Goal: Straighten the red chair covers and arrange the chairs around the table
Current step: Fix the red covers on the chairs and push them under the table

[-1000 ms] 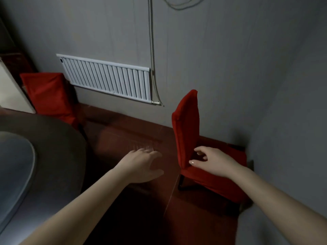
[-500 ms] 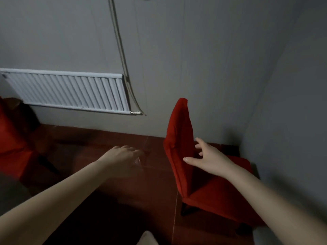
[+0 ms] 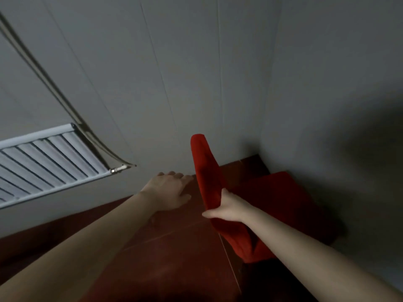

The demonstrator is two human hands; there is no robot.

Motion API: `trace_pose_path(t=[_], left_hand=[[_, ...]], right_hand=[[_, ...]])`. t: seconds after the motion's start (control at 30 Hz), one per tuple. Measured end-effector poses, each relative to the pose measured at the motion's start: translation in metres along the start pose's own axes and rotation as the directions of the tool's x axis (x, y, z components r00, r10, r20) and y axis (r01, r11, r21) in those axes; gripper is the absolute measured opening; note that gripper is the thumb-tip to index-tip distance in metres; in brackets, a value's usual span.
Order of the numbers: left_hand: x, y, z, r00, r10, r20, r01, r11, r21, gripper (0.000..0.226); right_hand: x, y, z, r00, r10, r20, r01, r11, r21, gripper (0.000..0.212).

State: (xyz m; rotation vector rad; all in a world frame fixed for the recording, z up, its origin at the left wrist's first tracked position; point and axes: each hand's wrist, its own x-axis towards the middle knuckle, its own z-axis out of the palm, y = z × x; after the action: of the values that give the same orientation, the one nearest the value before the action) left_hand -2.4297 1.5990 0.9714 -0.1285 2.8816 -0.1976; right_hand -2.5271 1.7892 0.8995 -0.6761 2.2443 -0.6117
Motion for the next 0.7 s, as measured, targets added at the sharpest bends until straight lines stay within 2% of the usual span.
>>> trace_pose_path(t=[0.23, 0.4, 0.53, 0.6, 0.7], left_hand=[[0.04, -0.03, 0.036, 0.996, 0.024, 0.091, -0.012, 0.991, -0.132, 0.073], [0.058, -0.038, 0.051, 0.994, 0.05, 0.099, -0.035, 0.988, -0.154, 0.076], [0.067, -0.04, 0.055, 0.992, 0.065, 0.11, -0.05, 0.991, -0.128, 0.082], [0.073, -0.039, 0.055, 0.992, 0.062, 0.106, -0.053, 0.995, -0.087, 0.088], [0.083, -0.033, 0.058, 0.995, 0.079, 0.065, -0.077, 0.997, -0.025, 0.096]], right_hand=[[0.042, -0.03, 0.029, 0.972, 0.182, -0.147, -0.196, 0.977, -0.087, 0.123], [0.063, -0.033, 0.046, 0.92, 0.238, -0.313, -0.289, 0.949, -0.127, 0.094], [0.067, -0.025, 0.055, 0.89, 0.101, -0.445, -0.295, 0.871, -0.393, 0.046], [0.063, -0.018, 0.057, 0.902, 0.049, -0.429, -0.269, 0.841, -0.47, 0.043], [0.054, -0.008, 0.062, 0.91, -0.017, -0.415, -0.206, 0.849, -0.487, 0.041]])
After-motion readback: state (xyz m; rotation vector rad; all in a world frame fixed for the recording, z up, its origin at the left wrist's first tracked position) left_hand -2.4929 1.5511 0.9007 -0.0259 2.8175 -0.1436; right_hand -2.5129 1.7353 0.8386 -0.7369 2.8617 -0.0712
